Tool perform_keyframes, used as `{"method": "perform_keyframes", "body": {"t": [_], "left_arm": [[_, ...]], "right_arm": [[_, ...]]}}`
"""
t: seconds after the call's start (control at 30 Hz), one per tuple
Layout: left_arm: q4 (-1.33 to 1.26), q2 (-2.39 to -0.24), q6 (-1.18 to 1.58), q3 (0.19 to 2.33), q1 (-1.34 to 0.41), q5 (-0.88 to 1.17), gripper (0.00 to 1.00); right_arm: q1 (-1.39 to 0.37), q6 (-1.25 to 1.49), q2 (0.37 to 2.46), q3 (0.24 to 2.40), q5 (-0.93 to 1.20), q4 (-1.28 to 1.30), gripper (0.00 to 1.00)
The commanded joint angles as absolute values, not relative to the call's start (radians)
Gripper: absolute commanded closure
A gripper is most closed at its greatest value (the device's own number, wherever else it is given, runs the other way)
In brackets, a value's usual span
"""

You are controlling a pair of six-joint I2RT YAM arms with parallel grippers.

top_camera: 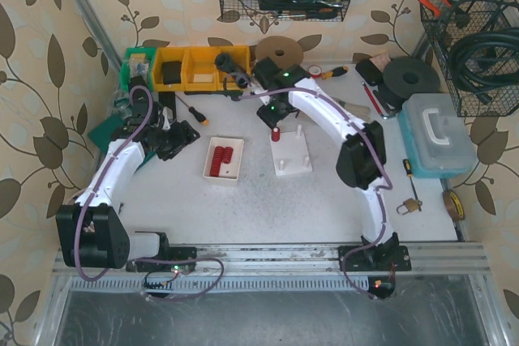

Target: Install the large spring

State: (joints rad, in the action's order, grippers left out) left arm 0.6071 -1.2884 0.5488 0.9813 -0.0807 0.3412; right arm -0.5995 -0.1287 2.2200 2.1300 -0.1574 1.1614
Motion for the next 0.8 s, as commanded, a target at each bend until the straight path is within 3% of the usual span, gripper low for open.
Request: {"method": "perform_keyframes", "body": {"t": [0.0, 0.13, 0.23, 0.5, 0.77], "left_arm": [[0.687, -1.26, 0.509, 1.003, -0.092, 0.349, 0.19], [0.676, -1.208, 0.508, 0.942, -0.092, 0.367, 0.2], [0.612, -1.217, 0.524, 0.876, -0.084, 0.427, 0.2], [0.433, -1.316, 0.599, 0.81, -0.054, 0.647, 0.22], [0.247, -1.361, 0.671, 0.687, -0.048, 0.743, 0.22]], "right_arm": [[-0.609, 0.001, 2.002, 2.092, -0.139, 1.112, 0.33], [-0.637, 0.153, 1.896, 2.011, -0.038, 1.071, 0.38], [-0.739, 0.203, 1.892, 2.004, -0.087, 1.077, 0.41], [-0.96, 0.316, 2.07, 2.101, -0.146, 1.119, 0.47], [-0.982, 0.389, 2.153, 2.057, -0.133, 1.062, 0.55]]}}
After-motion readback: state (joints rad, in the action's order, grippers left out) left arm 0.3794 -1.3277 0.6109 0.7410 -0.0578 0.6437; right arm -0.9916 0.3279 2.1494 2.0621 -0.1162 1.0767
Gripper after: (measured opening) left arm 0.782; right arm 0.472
